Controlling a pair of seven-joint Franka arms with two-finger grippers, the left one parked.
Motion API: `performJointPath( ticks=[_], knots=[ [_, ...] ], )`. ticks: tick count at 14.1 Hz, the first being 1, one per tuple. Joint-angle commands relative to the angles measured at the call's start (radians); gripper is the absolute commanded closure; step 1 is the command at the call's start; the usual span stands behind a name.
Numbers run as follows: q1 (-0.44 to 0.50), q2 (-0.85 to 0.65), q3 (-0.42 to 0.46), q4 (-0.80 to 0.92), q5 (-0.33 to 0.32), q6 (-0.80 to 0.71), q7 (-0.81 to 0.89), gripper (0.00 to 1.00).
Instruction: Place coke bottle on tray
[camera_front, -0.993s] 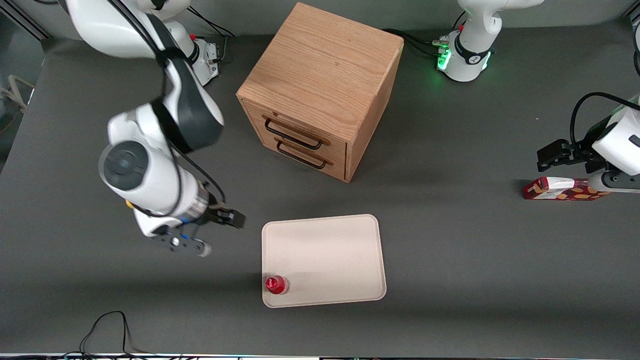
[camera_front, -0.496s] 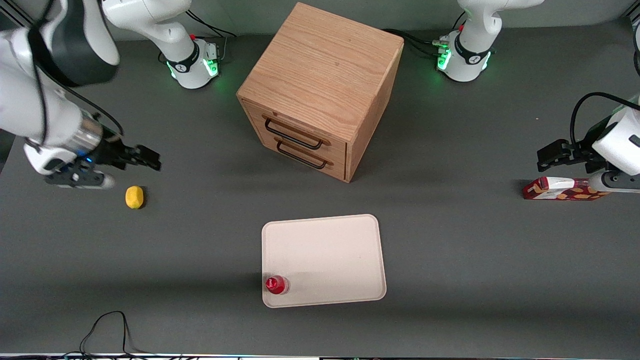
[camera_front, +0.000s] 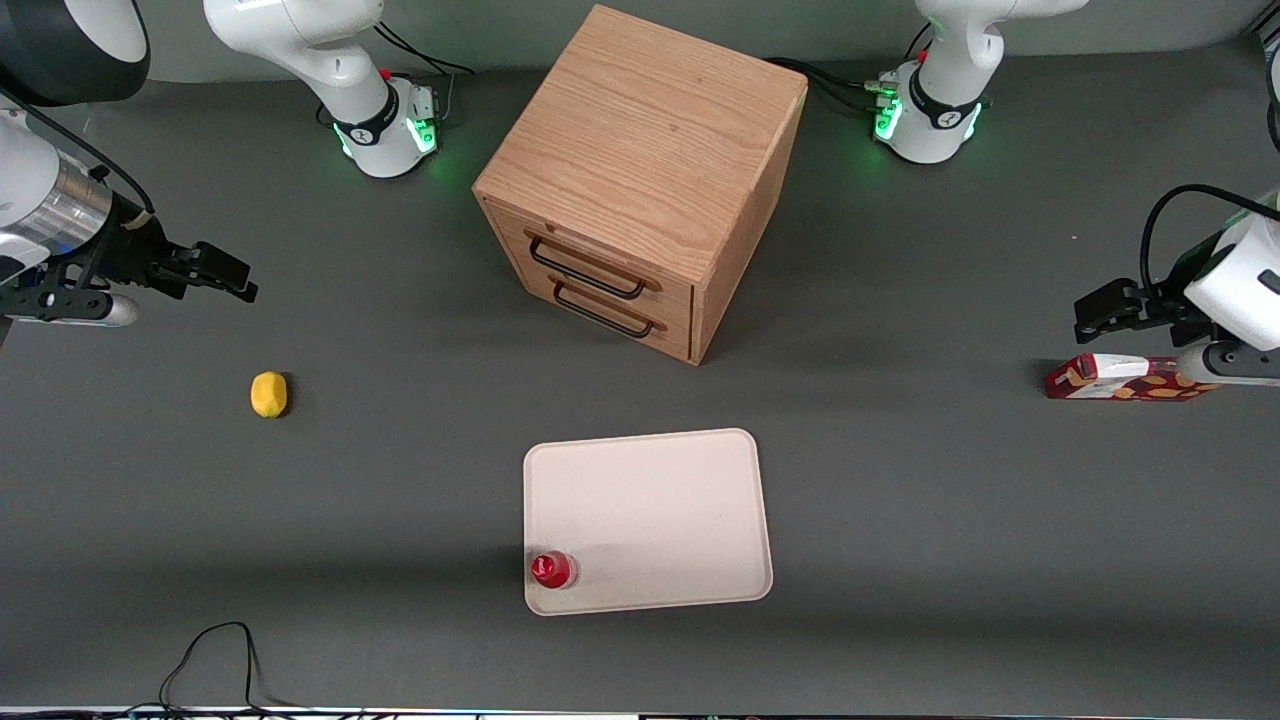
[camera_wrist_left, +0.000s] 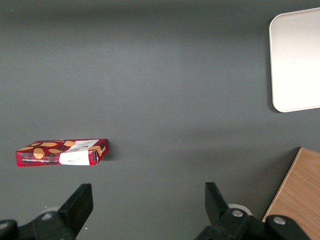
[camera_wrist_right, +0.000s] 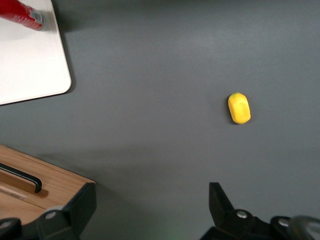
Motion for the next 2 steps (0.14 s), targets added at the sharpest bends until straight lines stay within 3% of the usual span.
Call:
performJointPath(
  ticks=[1,2],
  knots=[
    [-0.043,0.018,0.034,0.058,-0.012,-0.048,-0.038,0.0],
    [-0.043,0.018,0.034,0.061,-0.01,-0.053,-0.038,0.0]
  ],
)
